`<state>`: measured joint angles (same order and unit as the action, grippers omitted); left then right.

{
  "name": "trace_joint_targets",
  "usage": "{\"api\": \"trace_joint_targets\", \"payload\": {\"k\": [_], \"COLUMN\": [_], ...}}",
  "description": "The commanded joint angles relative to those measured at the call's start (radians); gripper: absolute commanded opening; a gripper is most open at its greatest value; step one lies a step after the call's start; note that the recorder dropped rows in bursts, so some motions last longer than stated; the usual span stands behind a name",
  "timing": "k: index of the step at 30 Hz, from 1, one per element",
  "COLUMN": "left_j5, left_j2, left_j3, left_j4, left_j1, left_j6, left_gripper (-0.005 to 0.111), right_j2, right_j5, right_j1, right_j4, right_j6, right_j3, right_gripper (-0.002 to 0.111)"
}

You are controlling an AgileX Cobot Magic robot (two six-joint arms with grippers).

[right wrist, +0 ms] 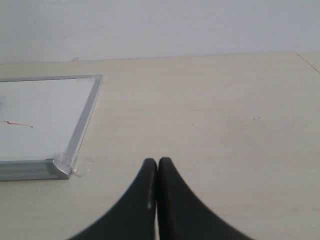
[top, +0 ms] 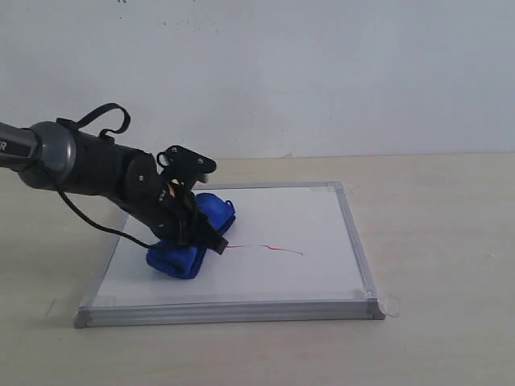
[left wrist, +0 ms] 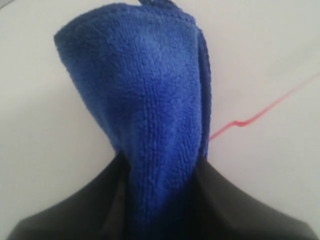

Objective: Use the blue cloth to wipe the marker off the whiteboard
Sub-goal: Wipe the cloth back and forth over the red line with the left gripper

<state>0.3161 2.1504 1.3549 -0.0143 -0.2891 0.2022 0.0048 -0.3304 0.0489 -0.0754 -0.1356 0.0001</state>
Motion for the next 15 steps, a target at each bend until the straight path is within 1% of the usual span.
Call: {"api": "trace_joint_targets", "payload": {"k": [1, 3, 5, 8, 11, 13, 15], "left_j5": [0.080, 0.079, 0.074, 0.069, 0.085, 0.105, 0.121], "left_j2": [0.019, 0.019, 0.019, 0.019, 0.019, 0.019, 0.019], "left_j3": [-0.006, -0.006, -0.006, -0.004, -0.004, -0.004, -0.004], "left_j4": [-0.008, 0.030, 0.082, 0.141, 0.188, 0.188, 0.186], "left_j1": [-0.061, -0.065, -0.038, 0.033, 0.121, 0.177, 0.217], "left_j6": [0.018, 0.030, -0.015, -0.100, -0.177, -0.179, -0.179], "left_gripper": [0.004, 0.004, 0.004, 0.004, 0.004, 0.004, 0.004], "right_j2": [-0.005, -0.005, -0.005, -0.005, -0.005, -0.005, -0.005], "right_j5": [0.005, 0.005, 0.005, 0.005, 0.005, 0.005, 0.005], "right_j1": [-0.008, -0.008, -0.008, -0.008, -0.008, -0.008, -0.008], "right_j4": [-0.006, -0.006, -0.006, -0.006, -0.006, -0.006, -0.006], "right_j6": [0.000, 0.000, 0.000, 0.000, 0.000, 0.000, 0.000], "right_j3": [0.000, 0.000, 0.000, 0.000, 0.000, 0.000, 0.000], "right_gripper": [0.000, 0.000, 0.000, 0.000, 0.000, 0.000, 0.000]}}
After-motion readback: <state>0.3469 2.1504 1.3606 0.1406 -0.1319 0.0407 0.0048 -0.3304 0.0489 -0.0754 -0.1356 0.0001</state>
